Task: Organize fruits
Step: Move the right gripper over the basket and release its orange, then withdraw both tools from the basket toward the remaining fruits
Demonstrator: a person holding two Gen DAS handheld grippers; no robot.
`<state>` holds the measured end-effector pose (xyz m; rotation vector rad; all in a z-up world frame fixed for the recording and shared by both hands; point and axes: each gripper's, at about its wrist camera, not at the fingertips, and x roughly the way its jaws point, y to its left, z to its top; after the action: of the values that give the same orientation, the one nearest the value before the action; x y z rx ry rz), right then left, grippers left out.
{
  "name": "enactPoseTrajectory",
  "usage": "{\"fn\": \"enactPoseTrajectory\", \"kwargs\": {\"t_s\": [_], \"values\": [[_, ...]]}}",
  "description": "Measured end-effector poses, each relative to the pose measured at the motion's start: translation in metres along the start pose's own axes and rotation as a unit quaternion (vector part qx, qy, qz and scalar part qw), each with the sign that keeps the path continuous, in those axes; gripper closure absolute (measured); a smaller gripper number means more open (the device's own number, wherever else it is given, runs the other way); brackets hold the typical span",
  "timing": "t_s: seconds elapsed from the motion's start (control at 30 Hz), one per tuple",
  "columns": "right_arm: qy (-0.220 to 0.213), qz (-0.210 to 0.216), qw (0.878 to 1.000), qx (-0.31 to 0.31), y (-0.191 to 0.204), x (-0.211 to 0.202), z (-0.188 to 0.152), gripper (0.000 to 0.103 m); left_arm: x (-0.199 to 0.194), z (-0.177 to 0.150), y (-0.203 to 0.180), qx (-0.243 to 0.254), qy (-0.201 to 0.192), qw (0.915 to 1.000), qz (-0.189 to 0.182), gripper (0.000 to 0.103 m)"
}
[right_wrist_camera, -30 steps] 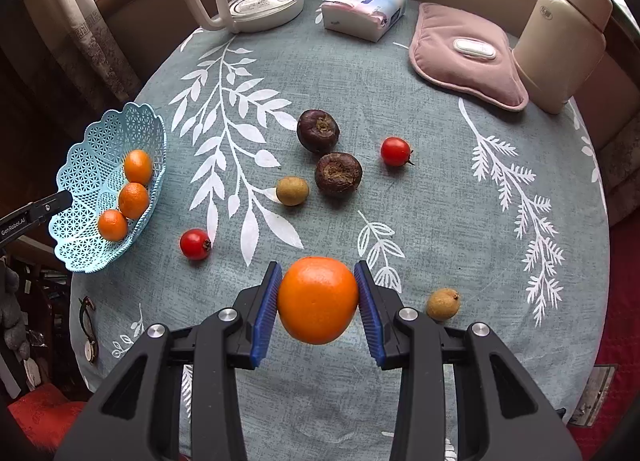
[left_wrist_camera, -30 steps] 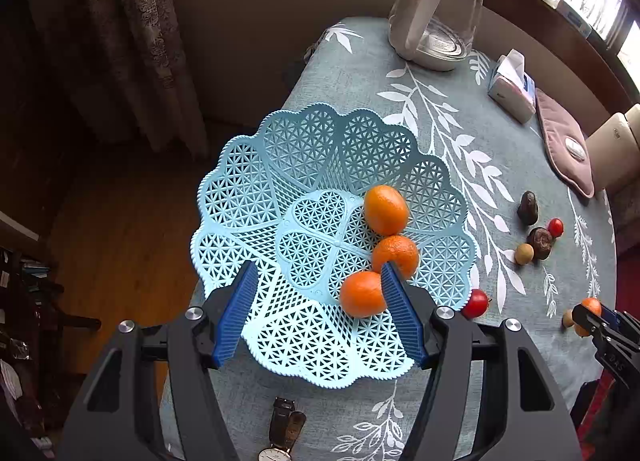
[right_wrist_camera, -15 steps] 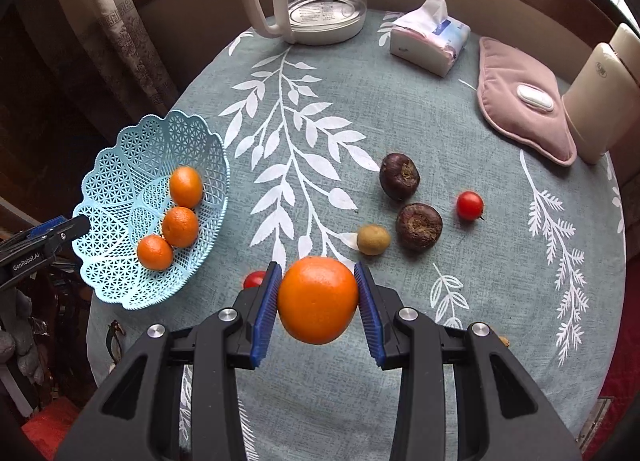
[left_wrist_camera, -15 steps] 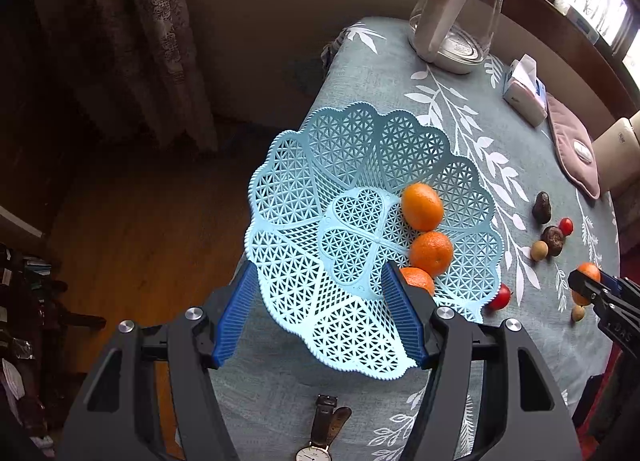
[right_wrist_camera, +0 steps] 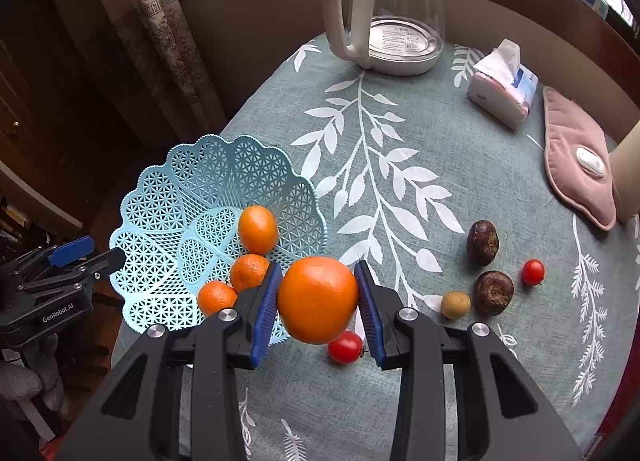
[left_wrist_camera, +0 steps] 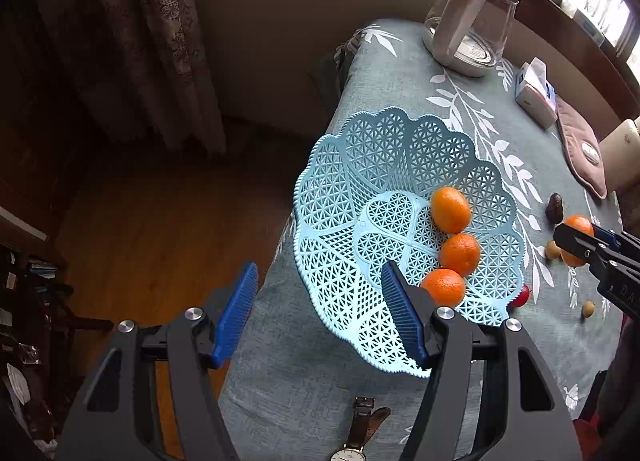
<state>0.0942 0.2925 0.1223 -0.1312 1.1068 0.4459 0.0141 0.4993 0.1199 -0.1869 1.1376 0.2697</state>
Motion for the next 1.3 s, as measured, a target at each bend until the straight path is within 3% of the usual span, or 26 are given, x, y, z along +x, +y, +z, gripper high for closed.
{"fn": "enactPoseTrajectory", "kwargs": {"t_s": [0.27, 0.5, 0.93, 1.17, 1.3], "values": [[-0.003, 0.011, 1.0, -0.018, 0.025, 0.007, 0.016, 0.065, -0.001, 0.002, 0.005, -0.003, -0.001, 1.0, -0.002, 0.037], [-0.011, 0.012, 0.999, -0.032, 0.037, 0.006, 0.018, 0.064, -0.004, 0.002, 0.006, -0.002, -0.002, 1.0, -0.004, 0.031], [-0.022, 0.011, 0.999, -0.027, 0.036, -0.008, 0.015, 0.063, -0.013, 0.0, -0.005, 0.012, -0.008, 0.9998, -0.01, 0.028], [-0.029, 0.007, 0.999, -0.019, 0.033, -0.014, 0.012, 0.057, -0.017, 0.0, -0.01, 0.018, -0.01, 0.9997, -0.011, 0.027], [-0.029, 0.005, 0.999, -0.011, 0.029, -0.015, 0.009, 0.057, -0.021, 0.002, -0.016, 0.024, -0.013, 0.9996, -0.012, 0.021]]}}
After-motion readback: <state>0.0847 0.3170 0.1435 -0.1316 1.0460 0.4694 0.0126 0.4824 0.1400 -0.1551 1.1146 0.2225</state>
